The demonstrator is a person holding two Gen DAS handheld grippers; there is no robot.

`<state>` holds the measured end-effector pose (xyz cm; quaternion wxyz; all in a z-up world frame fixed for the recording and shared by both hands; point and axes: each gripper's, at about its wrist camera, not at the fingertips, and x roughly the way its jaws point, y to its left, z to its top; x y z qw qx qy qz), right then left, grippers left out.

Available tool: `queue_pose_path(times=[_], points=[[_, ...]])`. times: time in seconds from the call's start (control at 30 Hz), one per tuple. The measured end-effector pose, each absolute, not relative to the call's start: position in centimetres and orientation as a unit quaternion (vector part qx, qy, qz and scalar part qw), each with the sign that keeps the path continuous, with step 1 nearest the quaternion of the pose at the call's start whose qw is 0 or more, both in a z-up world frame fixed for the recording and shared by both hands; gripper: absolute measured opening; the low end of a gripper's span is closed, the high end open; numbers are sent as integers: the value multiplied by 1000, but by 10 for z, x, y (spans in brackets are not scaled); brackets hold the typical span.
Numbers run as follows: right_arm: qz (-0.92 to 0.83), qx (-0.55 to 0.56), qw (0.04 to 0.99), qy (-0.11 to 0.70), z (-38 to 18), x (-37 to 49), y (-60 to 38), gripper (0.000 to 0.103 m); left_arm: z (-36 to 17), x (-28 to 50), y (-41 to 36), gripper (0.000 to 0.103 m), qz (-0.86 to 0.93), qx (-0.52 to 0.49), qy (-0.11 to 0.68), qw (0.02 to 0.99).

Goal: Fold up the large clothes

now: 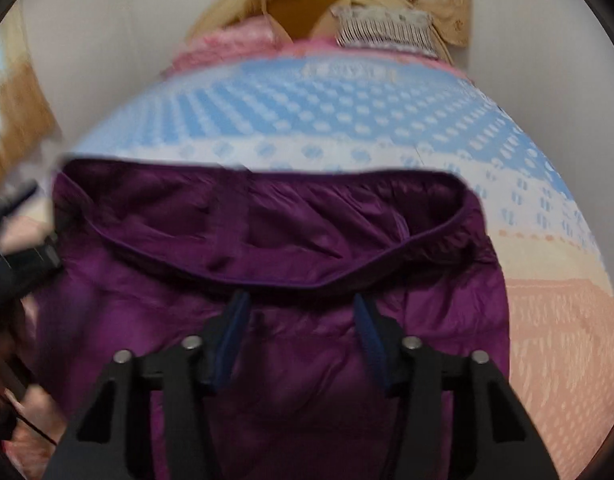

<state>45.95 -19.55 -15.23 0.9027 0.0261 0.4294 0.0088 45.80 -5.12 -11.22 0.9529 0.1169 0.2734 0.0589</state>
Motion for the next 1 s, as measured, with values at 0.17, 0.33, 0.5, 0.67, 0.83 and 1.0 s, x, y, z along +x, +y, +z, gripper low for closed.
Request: queue_pose_path(times=[0.17, 0.33, 0.5, 0.67, 0.83, 1.0], points=[[-52, 72, 910, 405, -168, 483, -229, 51, -144, 486, -33, 94, 77, 75, 336, 936], [-53, 65, 906, 414, -196, 483, -225, 52, -188, 490, -44, 94, 89, 105, 364, 921], [-56, 76, 909, 406, -202, 485, -230, 52, -196, 494, -42, 96, 72, 80, 377, 920], [-60, 76, 907, 409, -207, 490, -231, 52, -200, 500, -33, 99, 59, 44, 399, 914], [-66, 66, 905, 414, -209, 492, -228, 52, -202, 500, -33, 100, 57, 44, 405, 911], [-73, 53, 904, 418, -210, 494, -225, 52, -200, 505, -35, 101, 63, 60, 415, 906]])
